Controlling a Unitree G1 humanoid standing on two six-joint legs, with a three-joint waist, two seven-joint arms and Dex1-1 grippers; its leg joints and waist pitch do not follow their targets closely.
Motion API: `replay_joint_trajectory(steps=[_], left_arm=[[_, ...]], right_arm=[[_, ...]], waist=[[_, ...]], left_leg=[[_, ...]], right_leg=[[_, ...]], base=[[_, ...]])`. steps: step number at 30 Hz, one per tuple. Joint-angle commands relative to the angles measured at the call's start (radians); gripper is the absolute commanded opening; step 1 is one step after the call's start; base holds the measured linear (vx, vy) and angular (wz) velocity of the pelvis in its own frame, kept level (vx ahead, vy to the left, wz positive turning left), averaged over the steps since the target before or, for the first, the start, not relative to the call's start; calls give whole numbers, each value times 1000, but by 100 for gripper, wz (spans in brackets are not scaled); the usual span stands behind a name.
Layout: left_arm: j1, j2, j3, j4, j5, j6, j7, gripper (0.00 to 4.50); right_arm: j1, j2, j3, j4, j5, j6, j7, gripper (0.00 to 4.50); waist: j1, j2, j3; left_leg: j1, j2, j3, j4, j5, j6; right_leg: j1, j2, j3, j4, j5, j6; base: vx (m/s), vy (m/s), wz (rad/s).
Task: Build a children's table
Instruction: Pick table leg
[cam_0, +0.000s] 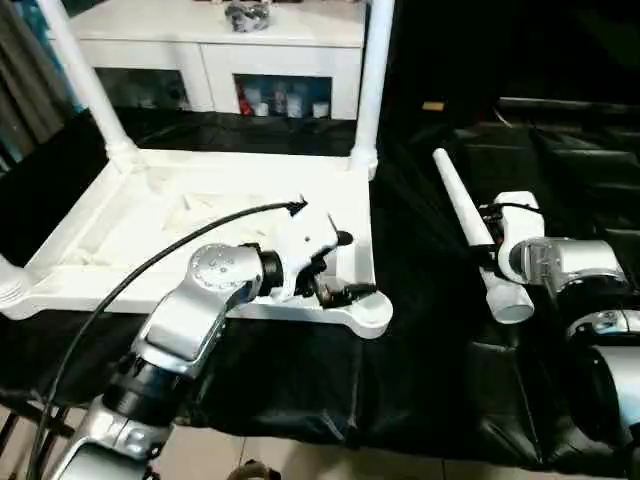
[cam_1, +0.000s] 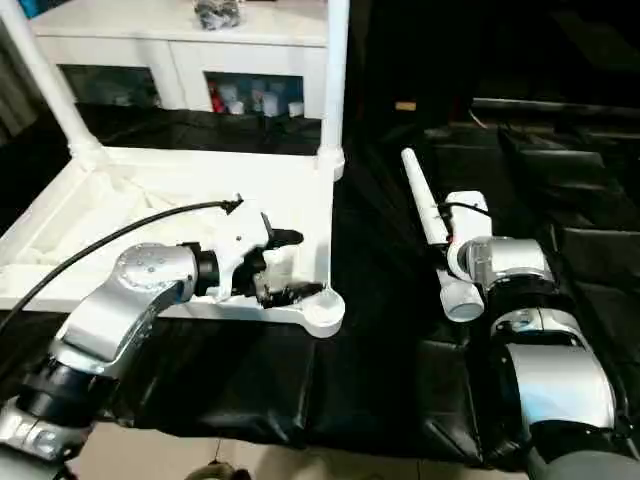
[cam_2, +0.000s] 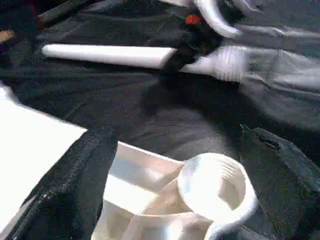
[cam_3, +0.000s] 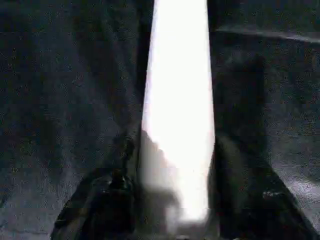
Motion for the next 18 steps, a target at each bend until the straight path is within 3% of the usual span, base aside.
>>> replay_joint_trajectory(steps=[1,3,5,6,7,9,11,13,15,17,18], left_arm=[[-29,-9,40,26,-13,6,40,435],[-39,-30,65,44,-28,-8,64,435],[-54,-74,109,75,-28,-66,154,435],[-63,-97,131,91,-27,-96,205,435],[-74,-124,155,106,-26,-115,261,435],[-84,-134,155,113,-15,-132,285,435],[-101,-140,136,130,26,-194,319,435],[-120,-154,133,131,18,-114,318,435],[-133,-165,141,127,-31,-57,265,435],[-174,-204,188,108,-182,80,158,435],[-192,-225,215,105,-236,125,143,435]], right_arm=[[16,-4,-43,-3,36,-28,-26,194],[26,-2,-77,-21,57,-72,-55,185],[45,3,-156,-63,119,-138,-76,183],[55,7,-194,-87,151,-166,-75,182],[66,13,-239,-119,194,-185,-63,180],[88,33,-280,-179,246,-240,-10,180],[125,70,-343,-284,332,-313,87,180],[160,96,-370,-376,393,-296,164,180],[194,115,-363,-462,432,-261,226,180],[290,160,-322,-693,557,-161,388,180],[332,172,-297,-785,608,-124,447,180]], waist=[[1,-16,-71],[1,-16,-72],[1,-19,-73],[1,-20,-72],[2,-31,-78],[9,-26,-79],[9,-31,-82],[9,-29,-85],[16,-27,-82],[29,-23,-80],[37,-21,-81]], left_leg=[[20,20,-12,-62,-291,-19],[19,20,-12,-60,-281,-18],[20,21,-12,-60,-274,-13],[17,18,-10,-59,-273,-3],[14,19,-10,-57,-241,15],[12,21,-8,-55,-218,38],[3,21,-11,-53,-189,66],[4,21,-10,-50,-150,81],[5,22,-5,-47,-125,107],[7,20,-2,-46,-116,117],[7,29,-5,-47,-125,130]], right_leg=[[42,-43,28,-82,-317,-185],[42,-44,29,-82,-312,-183],[43,-45,28,-82,-300,-184],[44,-42,28,-85,-295,-177],[48,-42,27,-80,-262,-180],[49,-45,28,-78,-234,-177],[53,-44,26,-73,-202,-167],[51,-42,25,-65,-167,-188],[48,-40,27,-64,-141,-213],[50,-42,29,-61,-128,-227],[46,-40,27,-61,-120,-236]], base=[[0,0,0],[0,0,0],[0,0,0],[0,0,0],[0,0,0],[0,0,0],[0,0,0],[0,0,0],[0,0,0],[0,0,0],[0,0,0]])
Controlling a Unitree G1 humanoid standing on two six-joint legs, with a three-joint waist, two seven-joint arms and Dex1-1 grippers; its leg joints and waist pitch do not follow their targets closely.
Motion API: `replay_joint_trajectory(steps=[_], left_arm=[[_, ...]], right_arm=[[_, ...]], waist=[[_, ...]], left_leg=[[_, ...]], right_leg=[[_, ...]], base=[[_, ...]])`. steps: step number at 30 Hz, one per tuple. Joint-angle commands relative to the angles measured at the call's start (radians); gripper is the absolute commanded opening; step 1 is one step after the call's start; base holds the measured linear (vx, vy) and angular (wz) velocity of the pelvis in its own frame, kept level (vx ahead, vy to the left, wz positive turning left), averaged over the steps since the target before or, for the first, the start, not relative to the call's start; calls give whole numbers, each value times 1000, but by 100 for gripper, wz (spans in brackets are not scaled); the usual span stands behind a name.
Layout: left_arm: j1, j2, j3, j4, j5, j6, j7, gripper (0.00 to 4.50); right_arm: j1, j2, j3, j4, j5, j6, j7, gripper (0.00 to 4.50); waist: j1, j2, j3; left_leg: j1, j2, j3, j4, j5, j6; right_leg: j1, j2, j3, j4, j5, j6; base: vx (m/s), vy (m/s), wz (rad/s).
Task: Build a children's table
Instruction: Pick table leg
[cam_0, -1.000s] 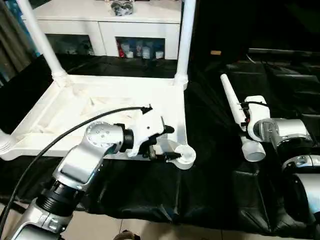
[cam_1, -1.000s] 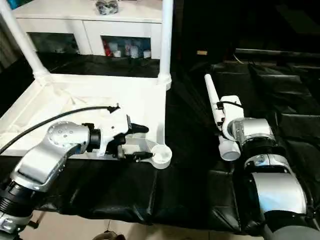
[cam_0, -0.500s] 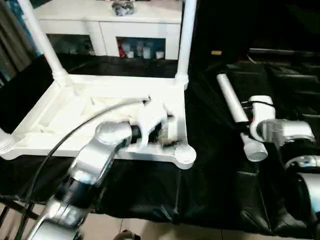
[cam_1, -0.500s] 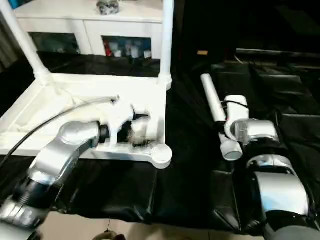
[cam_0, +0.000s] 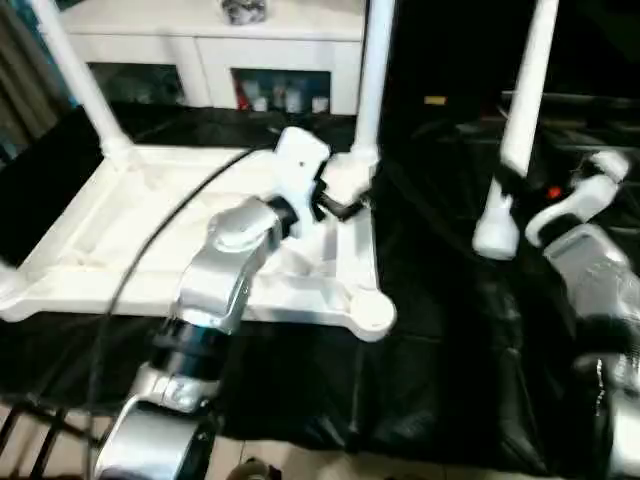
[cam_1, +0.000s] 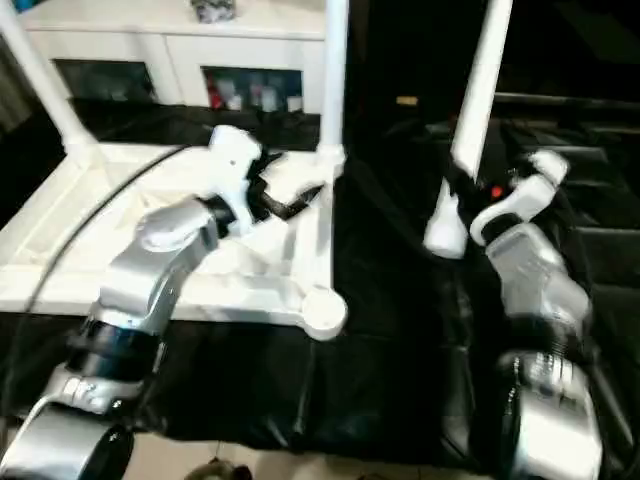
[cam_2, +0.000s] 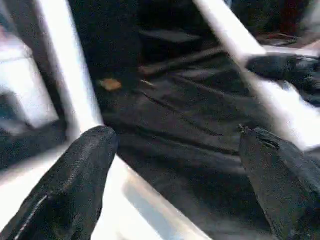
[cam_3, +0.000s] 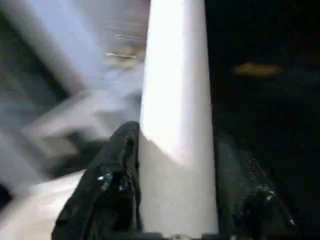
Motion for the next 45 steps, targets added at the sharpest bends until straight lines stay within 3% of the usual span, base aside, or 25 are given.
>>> replay_joint_trajectory(steps=[1,2,3,4,6,8,9,11,14,15,17,20,21,24,29,31,34,36,45], left_arm=[[-35,-11,24,-23,-68,60,-36,435],[-54,-34,55,-22,-122,101,-26,435],[-77,-56,84,-14,-169,136,-12,435],[-93,-71,103,-8,-204,162,-3,435],[-117,-95,128,-6,-275,202,4,435],[-130,-113,147,-10,-326,238,9,435],[-135,-120,154,-14,-349,255,7,435],[-133,-124,150,-26,-345,286,-2,435],[-127,-128,149,-37,-340,319,-1,435],[-125,-131,151,-42,-346,329,6,435],[-122,-133,152,-50,-350,336,38,435],[-125,-141,163,-40,-338,331,123,435],[-133,-153,186,-17,-321,329,207,419],[-139,-176,216,13,-285,303,310,399],[-141,-221,261,31,-237,262,439,348],[-143,-249,291,52,-234,225,535,323],[-141,-263,304,58,-235,209,596,315],[-138,-268,307,57,-237,204,608,283],[-120,-284,293,35,-253,185,632,216]], right_arm=[[2,10,38,-93,69,52,80,180],[43,12,70,-170,126,92,122,180],[78,9,107,-234,169,123,157,180],[102,7,133,-274,198,144,180,179],[129,2,175,-315,220,166,208,179],[142,5,192,-333,222,171,216,179],[146,7,201,-339,219,171,220,179],[155,11,218,-355,208,184,236,179],[168,13,240,-384,201,206,250,179],[169,14,249,-388,199,209,247,179],[172,11,273,-398,193,199,232,179],[168,8,306,-399,149,163,198,179],[161,6,346,-401,75,118,160,179],[148,21,411,-408,-41,57,86,179],[134,69,461,-432,-131,25,-14,179],[125,100,511,-438,-208,-16,-99,179],[117,127,536,-443,-263,-53,-167,179],[114,137,545,-451,-277,-61,-184,179],[86,175,608,-452,-395,-109,-286,179]], waist=[[10,-20,-87],[7,-20,-87],[18,-15,-82],[20,-17,-81],[24,-16,-75],[24,-23,-72],[23,-21,-71],[23,-27,-71],[22,-25,-69],[24,-32,-70],[23,-29,-69],[23,-31,-71],[22,-30,-71],[16,-32,-72],[14,-29,-74],[12,-27,-75],[12,-22,-77],[13,-20,-77],[9,-20,-73]], left_leg=[[21,28,-11,-46,-120,126],[15,28,-13,-47,-110,124],[23,31,-7,-44,-138,111],[20,30,-9,-46,-151,104],[23,28,-10,-51,-211,70],[24,26,-13,-56,-236,43],[26,26,-14,-58,-242,32],[24,26,-16,-61,-247,24],[20,26,-18,-64,-248,18],[19,26,-20,-65,-235,17],[17,26,-20,-65,-233,14],[17,27,-20,-64,-227,7],[16,25,-20,-64,-220,9],[14,23,-19,-63,-207,-2],[13,24,-21,-63,-193,6],[12,24,-22,-63,-189,3],[15,23,-20,-61,-181,2],[17,24,-20,-62,-191,4],[17,23,-22,-68,-230,-17]], right_leg=[[60,-40,26,-55,-109,-243],[61,-40,24,-54,-105,-246],[52,-40,28,-62,-123,-258],[55,-42,26,-63,-148,-255],[52,-47,27,-76,-260,-221],[51,-50,27,-88,-342,-182],[49,-50,28,-91,-366,-166],[50,-49,28,-95,-383,-147],[51,-52,28,-97,-406,-120],[52,-54,29,-96,-410,-108],[51,-54,29,-98,-413,-104],[50,-53,30,-96,-392,-97],[51,-52,29,-95,-382,-97],[50,-48,30,-94,-362,-85],[50,-45,31,-88,-303,-91],[51,-44,31,-84,-271,-101],[50,-43,33,-78,-219,-123],[50,-43,34,-79,-214,-128],[51,-43,35,-81,-247,-104]], base=[[0,0,0],[0,0,0],[0,0,0],[0,0,0],[0,0,0],[0,0,0],[0,0,0],[0,0,0],[0,0,0],[0,0,0],[0,0,0],[0,0,0],[0,0,0],[0,0,0],[0,0,0],[0,0,0],[0,0,0],[0,0,0],[0,0,0]])
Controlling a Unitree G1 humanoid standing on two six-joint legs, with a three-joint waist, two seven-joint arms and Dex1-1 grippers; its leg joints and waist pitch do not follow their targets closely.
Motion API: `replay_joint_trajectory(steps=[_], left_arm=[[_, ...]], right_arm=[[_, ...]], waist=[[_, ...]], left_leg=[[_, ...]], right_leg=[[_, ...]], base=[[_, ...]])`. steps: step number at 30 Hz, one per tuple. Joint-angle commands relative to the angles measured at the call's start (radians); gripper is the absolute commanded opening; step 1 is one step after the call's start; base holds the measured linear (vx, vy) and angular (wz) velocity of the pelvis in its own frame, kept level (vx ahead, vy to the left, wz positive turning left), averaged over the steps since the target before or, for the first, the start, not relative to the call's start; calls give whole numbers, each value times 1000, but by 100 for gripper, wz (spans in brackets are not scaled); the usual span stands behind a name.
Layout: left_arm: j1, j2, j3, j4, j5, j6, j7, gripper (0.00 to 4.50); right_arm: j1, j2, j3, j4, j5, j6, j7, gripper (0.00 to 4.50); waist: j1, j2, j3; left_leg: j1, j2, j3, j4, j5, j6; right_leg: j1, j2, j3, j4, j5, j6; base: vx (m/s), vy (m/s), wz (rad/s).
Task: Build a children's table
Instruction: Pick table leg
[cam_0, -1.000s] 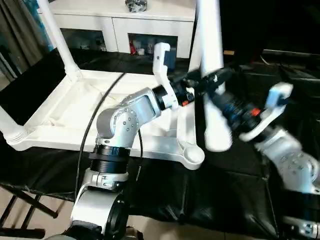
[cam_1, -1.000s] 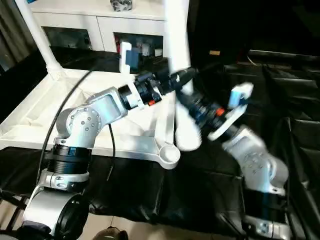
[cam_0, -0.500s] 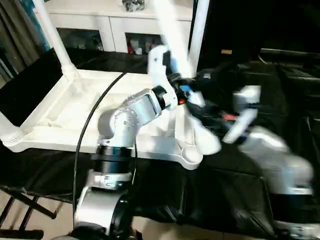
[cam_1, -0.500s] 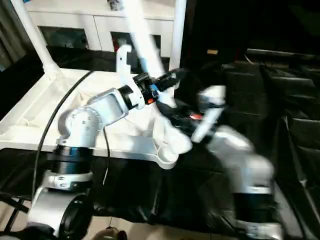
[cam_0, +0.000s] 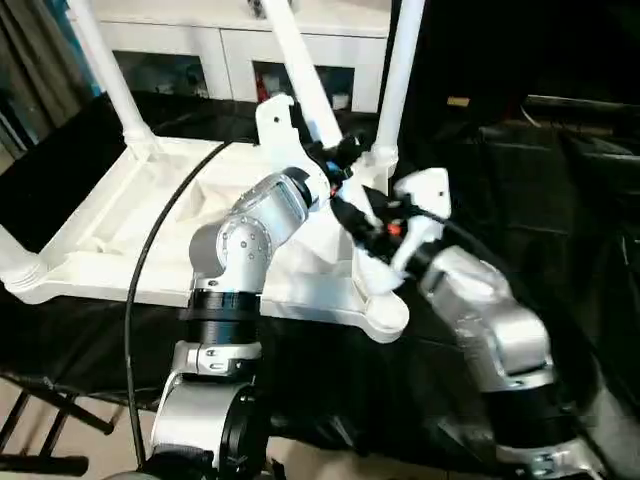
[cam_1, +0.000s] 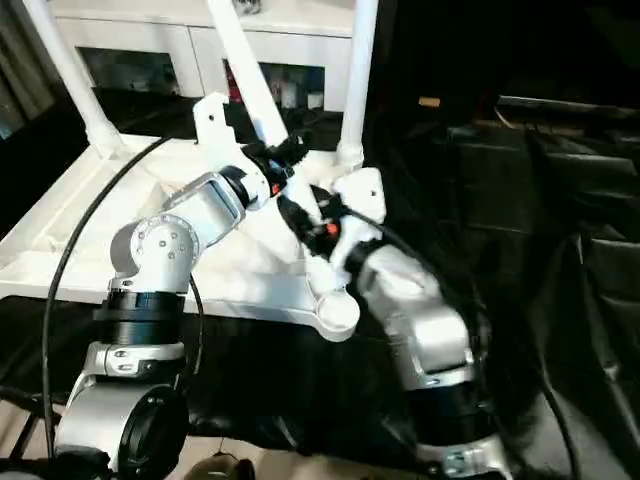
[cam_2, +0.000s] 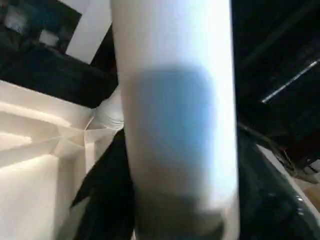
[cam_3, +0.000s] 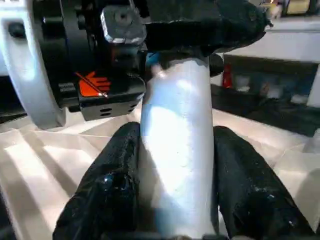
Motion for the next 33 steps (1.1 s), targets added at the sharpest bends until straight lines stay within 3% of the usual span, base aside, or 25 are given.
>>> replay_joint_trajectory(steps=[1,2,3,5,8,10,11,12,15,20,21,23,24,25,27,33], left_arm=[[4,-77,-9,10,16,-16,9,206],[4,-74,-12,10,17,-18,4,200],[0,-50,-34,11,9,-18,-46,200],[-4,-33,-48,13,3,-16,-85,195],[-10,39,-99,11,-25,4,-256,187],[-10,63,-112,8,-42,18,-317,186],[-10,77,-119,7,-52,26,-352,186],[-8,100,-129,-1,-74,41,-409,186],[-1,166,-162,-32,-159,102,-607,185],[5,206,-191,-75,-235,172,-780,185],[7,213,-199,-96,-266,188,-845,185],[6,213,-200,-102,-277,191,-865,185],[3,205,-197,-106,-289,186,-882,185],[3,205,-197,-106,-290,186,-884,185],[2,208,-205,-105,-299,167,-913,185],[18,207,-209,-125,-318,169,-947,184]], right_arm=[[-37,10,-18,-51,25,-28,5,179],[-37,13,-23,-50,37,-23,9,235],[-39,14,-52,-48,98,9,44,249],[-41,4,-65,-47,127,29,71,255],[-26,-101,-63,-49,211,104,267,292],[-20,-142,-59,-50,236,131,336,303],[-18,-162,-57,-48,248,145,369,307],[-17,-189,-56,-46,272,163,419,307],[-19,-265,-52,-42,360,235,571,309],[-20,-319,-34,-50,435,298,699,309],[-21,-341,-21,-53,454,320,746,309],[-21,-348,-16,-54,459,329,764,290],[-20,-354,-8,-55,466,340,786,279],[-20,-355,-7,-55,467,341,788,279],[-22,-364,2,-51,476,355,816,254],[-20,-385,4,-62,504,378,846,216]], waist=[[-5,-16,-74],[-5,-15,-74],[-4,-16,-75],[-2,-13,-76],[4,-17,-77],[3,-15,-77],[4,-17,-79],[2,-19,-78],[4,-19,-79],[4,-22,-76],[5,-23,-75],[6,-21,-74],[6,-27,-72],[7,-26,-72],[7,-27,-72],[8,-31,-72]], left_leg=[[25,24,-19,-72,-231,-15],[25,25,-19,-72,-239,-13],[26,23,-18,-71,-242,-5],[26,25,-19,-71,-230,0],[28,24,-17,-66,-201,12],[20,23,-17,-65,-188,20],[22,23,-17,-63,-175,27],[18,22,-17,-62,-161,31],[23,22,-14,-57,-151,49],[26,27,-13,-58,-173,52],[27,29,-13,-59,-181,48],[30,31,-13,-60,-194,40],[27,29,-13,-60,-201,35],[28,30,-14,-62,-207,32],[28,29,-15,-63,-210,22],[28,30,-16,-64,-210,12]], right_leg=[[49,-42,34,-78,-245,-119],[49,-42,35,-78,-248,-117],[49,-43,36,-80,-248,-116],[50,-41,35,-76,-226,-119],[55,-39,37,-72,-177,-129],[59,-43,36,-68,-173,-141],[59,-44,36,-68,-167,-150],[60,-45,36,-65,-155,-162],[59,-45,35,-61,-156,-199],[58,-47,34,-61,-191,-231],[58,-48,35,-63,-212,-227],[54,-49,36,-66,-235,-223],[58,-50,36,-67,-255,-216],[58,-51,36,-69,-270,-210],[57,-52,36,-73,-311,-183],[55,-52,36,-75,-333,-166]], base=[[0,0,0],[0,0,0],[0,0,0],[0,0,0],[0,0,0],[0,0,0],[0,0,0],[0,0,0],[0,0,0],[0,0,0],[0,0,0],[0,0,0],[0,0,0],[0,0,0],[0,0,0],[0,0,0]])
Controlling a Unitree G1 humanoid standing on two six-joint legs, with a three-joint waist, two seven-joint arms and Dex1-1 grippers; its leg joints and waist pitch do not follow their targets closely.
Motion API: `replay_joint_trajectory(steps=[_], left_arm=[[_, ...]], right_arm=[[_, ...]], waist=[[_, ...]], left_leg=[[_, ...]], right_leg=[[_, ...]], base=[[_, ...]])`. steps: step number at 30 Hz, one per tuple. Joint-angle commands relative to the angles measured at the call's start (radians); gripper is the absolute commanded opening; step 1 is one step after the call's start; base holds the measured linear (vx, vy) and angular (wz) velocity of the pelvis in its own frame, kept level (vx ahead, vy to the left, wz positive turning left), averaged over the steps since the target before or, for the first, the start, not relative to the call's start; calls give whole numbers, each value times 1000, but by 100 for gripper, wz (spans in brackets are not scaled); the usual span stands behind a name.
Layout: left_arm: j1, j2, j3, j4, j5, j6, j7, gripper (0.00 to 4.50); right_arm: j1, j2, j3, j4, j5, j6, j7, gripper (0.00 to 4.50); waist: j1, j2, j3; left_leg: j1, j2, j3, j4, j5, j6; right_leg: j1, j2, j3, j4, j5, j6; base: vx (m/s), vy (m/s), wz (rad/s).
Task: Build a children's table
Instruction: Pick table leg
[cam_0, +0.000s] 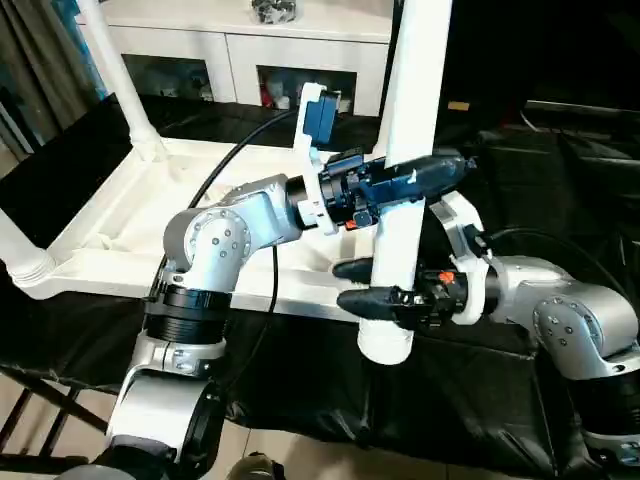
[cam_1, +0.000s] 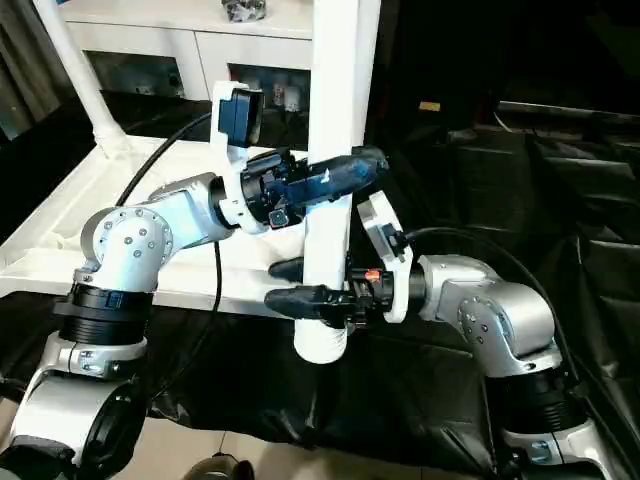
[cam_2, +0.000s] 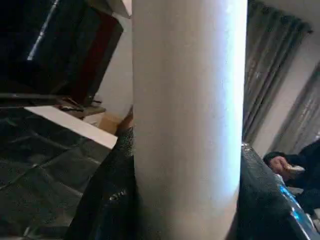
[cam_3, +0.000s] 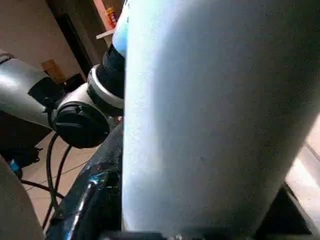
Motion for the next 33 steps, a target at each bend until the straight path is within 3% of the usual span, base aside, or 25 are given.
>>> replay_joint_trajectory(steps=[1,8,9,14,18,19,20,21,25,27,31,33], left_arm=[[2,2,-6,-37,-41,7,-34,184],[12,9,2,-46,-51,13,-47,184],[13,11,4,-47,-55,12,-51,240],[11,12,-5,-40,-7,-26,-13,280],[11,11,-28,-32,111,-87,125,298],[8,2,-31,-22,190,-104,261,298],[8,2,-31,-22,190,-104,261,298],[6,-6,-31,-16,252,-99,379,298],[14,-38,-16,-19,314,-95,531,298],[27,-85,11,-20,369,-128,671,298],[34,-148,71,-6,358,-171,771,264],[39,-178,86,1,363,-198,813,245]], right_arm=[[-4,-16,3,-13,13,14,13,206],[-3,-14,10,-14,19,26,23,191],[-3,-12,13,-14,19,25,21,191],[-3,-4,10,-15,12,11,-3,191],[-8,43,-18,-7,-75,-72,-149,190],[-18,71,-27,5,-136,-111,-247,190],[-18,71,-27,5,-136,-111,-247,190],[-26,86,-23,14,-190,-124,-328,190],[-30,124,-21,15,-258,-154,-444,190],[-34,179,-30,10,-297,-166,-558,190],[-28,224,-28,-7,-305,-165,-621,190],[-20,258,-28,-20,-310,-170,-660,190]], waist=[[3,-29,-73],[2,-33,-75],[2,-34,-75],[3,-34,-77],[-1,-36,-75],[0,-35,-76],[-3,-36,-75],[-4,-36,-76],[-3,-39,-75],[-6,-41,-76],[-6,-41,-77],[-5,-34,-78]], left_leg=[[24,31,-16,-68,-211,12],[26,32,-17,-68,-204,5],[26,31,-16,-68,-205,5],[25,31,-16,-66,-194,8],[25,31,-17,-68,-204,-15],[26,32,-18,-69,-206,-19],[27,32,-18,-70,-210,-30],[27,32,-19,-71,-212,-40],[25,30,-18,-71,-210,-37],[24,29,-18,-70,-204,-32],[20,27,-16,-67,-191,-21],[20,26,-17,-67,-188,-13]], right_leg=[[50,-51,34,-80,-337,-161],[49,-50,33,-75,-298,-172],[49,-49,33,-75,-295,-173],[51,-50,34,-72,-258,-186],[49,-50,34,-75,-287,-156],[49,-51,34,-76,-295,-151],[47,-50,34,-77,-303,-142],[48,-49,34,-75,-304,-132],[47,-48,34,-80,-310,-121],[47,-45,33,-79,-281,-126],[50,-45,33,-78,-251,-134],[48,-44,34,-76,-232,-137]], base=[[0,0,0],[0,0,0],[0,0,0],[0,0,0],[0,0,0],[0,0,0],[0,0,0],[0,0,0],[0,0,0],[0,0,0],[0,0,0],[0,0,0]])
